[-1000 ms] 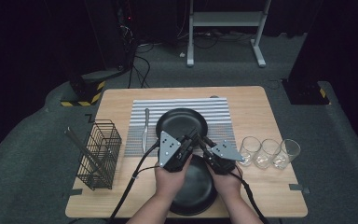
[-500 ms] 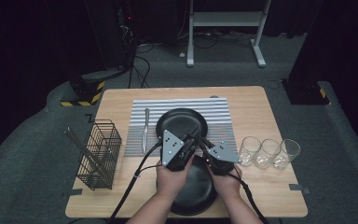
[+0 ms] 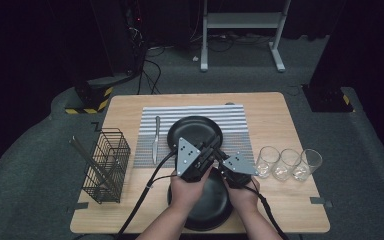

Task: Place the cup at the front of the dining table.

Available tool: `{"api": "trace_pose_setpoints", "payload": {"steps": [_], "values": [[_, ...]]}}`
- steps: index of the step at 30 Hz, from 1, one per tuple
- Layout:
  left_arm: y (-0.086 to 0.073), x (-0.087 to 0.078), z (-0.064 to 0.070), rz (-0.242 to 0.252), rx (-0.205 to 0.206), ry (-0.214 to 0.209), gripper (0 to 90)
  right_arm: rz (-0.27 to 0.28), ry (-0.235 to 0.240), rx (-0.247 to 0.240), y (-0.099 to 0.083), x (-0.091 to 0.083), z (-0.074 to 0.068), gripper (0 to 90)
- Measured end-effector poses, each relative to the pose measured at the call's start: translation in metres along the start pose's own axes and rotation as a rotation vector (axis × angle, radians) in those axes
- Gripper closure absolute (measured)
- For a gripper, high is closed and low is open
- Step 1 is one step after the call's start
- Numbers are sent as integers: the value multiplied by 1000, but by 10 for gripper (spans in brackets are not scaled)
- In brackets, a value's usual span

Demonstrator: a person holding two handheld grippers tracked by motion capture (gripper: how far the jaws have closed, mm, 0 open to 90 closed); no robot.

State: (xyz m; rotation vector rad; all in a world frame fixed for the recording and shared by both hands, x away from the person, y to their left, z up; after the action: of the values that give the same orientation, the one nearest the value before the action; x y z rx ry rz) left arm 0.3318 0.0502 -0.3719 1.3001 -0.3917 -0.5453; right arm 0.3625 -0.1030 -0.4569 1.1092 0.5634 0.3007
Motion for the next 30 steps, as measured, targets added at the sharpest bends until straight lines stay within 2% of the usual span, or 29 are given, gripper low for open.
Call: {"api": "trace_pose_setpoints", "payload": {"steps": [4, 10, 16, 19, 23, 28, 30], "values": [[1, -6, -6, 7, -11, 6, 766, -13, -5, 21, -5, 0, 4, 856], [-8, -18, -24, -20, -21, 36, 755, -27, -21, 37, -11, -2, 9, 856], [-27, -37, -48, -66, -17, 87, 747, -54, -46, 56, -20, -4, 16, 856], [-40, -50, -62, -98, -2, 126, 744, -72, -59, 75, -25, -3, 20, 856], [-54, -64, -80, -130, -18, 176, 743, -92, -73, 91, -31, -2, 23, 856], [-68, -78, -96, -155, -19, 218, 730, -115, -86, 108, -36, 0, 25, 855], [-75, -83, -104, -186, -20, 232, 715, -126, -88, 111, -37, 1, 25, 855]]}}
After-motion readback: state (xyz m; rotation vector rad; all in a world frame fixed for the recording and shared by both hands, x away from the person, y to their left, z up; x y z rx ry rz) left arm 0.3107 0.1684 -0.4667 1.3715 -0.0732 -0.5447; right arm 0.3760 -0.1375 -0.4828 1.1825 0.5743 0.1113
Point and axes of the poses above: each handheld gripper's, and its own axes: x roughly forward along the jaws, y roughly out of its top, z roughly to its right, the point moved 1 cm from there along x, roughly forward along the jaws, and after that the axes turned 10 degrees about -x, right-handed, at the moved point
